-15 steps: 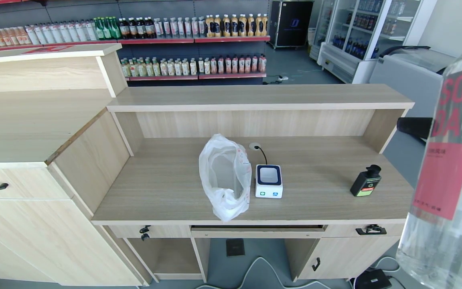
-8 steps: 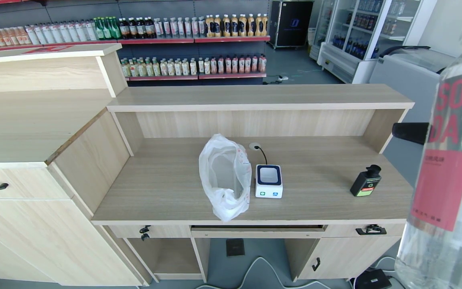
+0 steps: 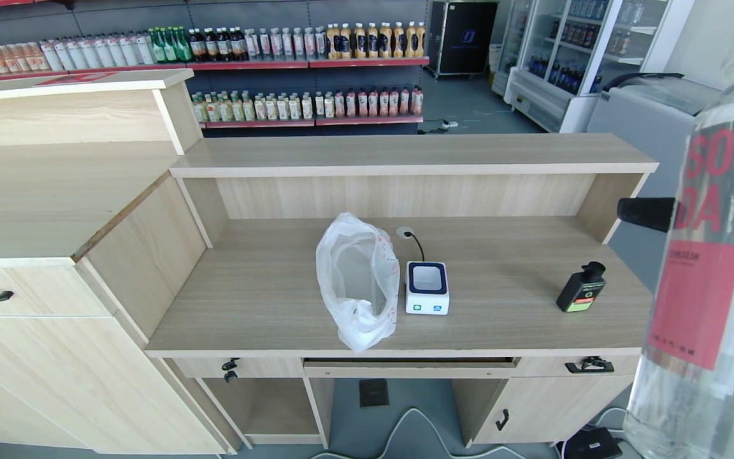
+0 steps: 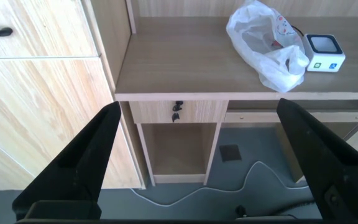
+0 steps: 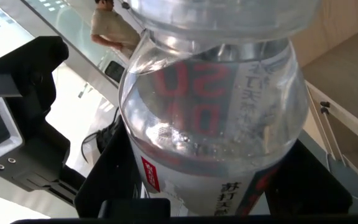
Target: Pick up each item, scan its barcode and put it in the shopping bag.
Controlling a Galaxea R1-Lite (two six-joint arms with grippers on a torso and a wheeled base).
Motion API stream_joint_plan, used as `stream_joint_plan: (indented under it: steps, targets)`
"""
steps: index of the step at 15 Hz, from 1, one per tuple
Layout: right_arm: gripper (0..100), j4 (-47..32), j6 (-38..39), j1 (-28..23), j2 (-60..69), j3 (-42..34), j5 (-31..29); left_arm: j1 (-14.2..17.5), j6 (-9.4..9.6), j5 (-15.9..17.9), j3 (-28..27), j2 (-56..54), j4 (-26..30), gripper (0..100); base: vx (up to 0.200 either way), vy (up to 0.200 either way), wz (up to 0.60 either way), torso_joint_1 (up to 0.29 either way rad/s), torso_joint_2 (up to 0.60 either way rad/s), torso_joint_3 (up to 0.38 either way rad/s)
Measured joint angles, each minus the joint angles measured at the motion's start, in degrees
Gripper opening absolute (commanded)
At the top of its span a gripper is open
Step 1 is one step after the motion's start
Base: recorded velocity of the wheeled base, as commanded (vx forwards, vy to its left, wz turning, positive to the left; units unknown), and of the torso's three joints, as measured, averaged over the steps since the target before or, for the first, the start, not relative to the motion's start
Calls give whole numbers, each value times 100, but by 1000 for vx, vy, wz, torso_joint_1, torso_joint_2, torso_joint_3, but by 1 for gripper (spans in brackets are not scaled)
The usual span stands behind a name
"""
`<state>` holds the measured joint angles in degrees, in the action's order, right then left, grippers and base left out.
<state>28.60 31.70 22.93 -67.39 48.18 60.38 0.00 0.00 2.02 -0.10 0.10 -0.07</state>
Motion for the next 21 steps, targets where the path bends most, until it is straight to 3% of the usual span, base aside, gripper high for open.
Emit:
stream_joint_plan:
  steps: [8, 10, 12, 15, 17, 21]
  targets:
    - [0, 13, -22, -30, 28, -57, -39, 0, 0, 0, 0, 0, 0, 100, 0, 0, 0, 0, 0, 0]
    - [0, 27, -332, -113, 5, -63, -151, 0, 0, 2, 0, 0, 0, 100, 0, 0, 0, 0, 0, 0]
    - [0, 27, -1490, -328, -149, -63, -745, 0, 0, 0, 0, 0, 0, 100, 0, 0, 0, 0, 0, 0]
    - [0, 57, -3738, -868, -778, -61, -2525, 0, 0, 5, 0, 0, 0, 100, 0, 0, 0, 0, 0, 0]
    - [0, 539, -5247, -1484, -1314, -166, -2886, 0, 0, 0, 0, 0, 0, 100, 0, 0, 0, 0, 0, 0]
    - [0, 1161, -7658, -2433, -2072, -564, -2938, 0, 0, 0, 0, 0, 0, 100, 0, 0, 0, 0, 0, 0]
